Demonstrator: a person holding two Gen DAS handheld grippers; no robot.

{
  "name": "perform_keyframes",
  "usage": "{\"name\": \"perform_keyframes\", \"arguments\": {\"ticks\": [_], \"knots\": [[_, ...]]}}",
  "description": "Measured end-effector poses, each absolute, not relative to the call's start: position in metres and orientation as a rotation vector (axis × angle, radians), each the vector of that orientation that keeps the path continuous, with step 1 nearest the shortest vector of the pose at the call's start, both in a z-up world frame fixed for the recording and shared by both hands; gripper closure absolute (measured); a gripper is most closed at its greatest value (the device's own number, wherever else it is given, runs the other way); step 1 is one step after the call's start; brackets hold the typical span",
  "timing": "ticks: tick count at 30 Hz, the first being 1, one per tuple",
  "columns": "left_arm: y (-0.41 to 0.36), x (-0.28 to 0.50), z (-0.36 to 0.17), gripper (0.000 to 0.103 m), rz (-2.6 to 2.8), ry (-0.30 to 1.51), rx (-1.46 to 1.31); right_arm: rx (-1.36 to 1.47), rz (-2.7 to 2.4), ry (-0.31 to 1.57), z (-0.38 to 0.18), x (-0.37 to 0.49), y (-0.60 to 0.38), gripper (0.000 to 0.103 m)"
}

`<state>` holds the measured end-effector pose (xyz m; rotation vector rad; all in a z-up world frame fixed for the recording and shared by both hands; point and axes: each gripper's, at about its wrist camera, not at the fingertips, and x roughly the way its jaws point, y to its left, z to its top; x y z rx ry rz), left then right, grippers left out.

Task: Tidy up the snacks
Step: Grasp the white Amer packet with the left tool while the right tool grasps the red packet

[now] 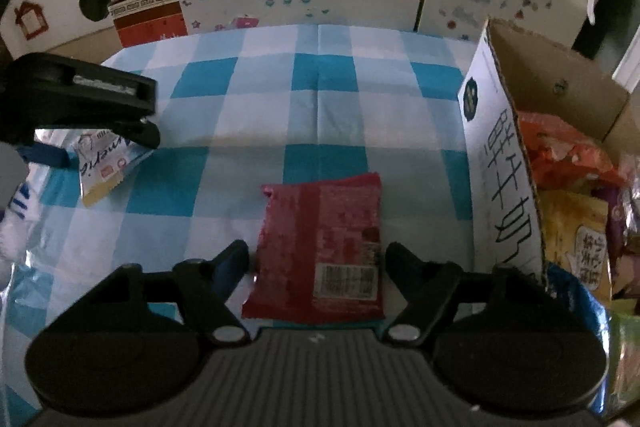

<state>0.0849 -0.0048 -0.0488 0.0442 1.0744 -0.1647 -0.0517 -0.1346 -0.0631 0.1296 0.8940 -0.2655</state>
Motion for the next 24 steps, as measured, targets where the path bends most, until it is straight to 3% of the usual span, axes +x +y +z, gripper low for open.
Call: {"name": "perform_keyframes", "arguments": {"ticks": [2, 8, 24], "knots": [[-0.006, 0.082, -0.048, 0.011, -0.181, 1.053, 0.046, 0.123, -0.239, 0.883, -0.06, -0.052, -0.133, 0.047], [-0.002, 0.079, -0.04, 0.039, -0.206, 1.028, 0.002, 0.134, -0.212, 0.878, -0.057, -0.051, -0.13, 0.053], [-0.001, 0.062, -0.019, 0.04, -0.235, 0.958, 0.004, 0.159, -0.174, 0.828, -0.037, -0.054, -0.123, 0.053]]}}
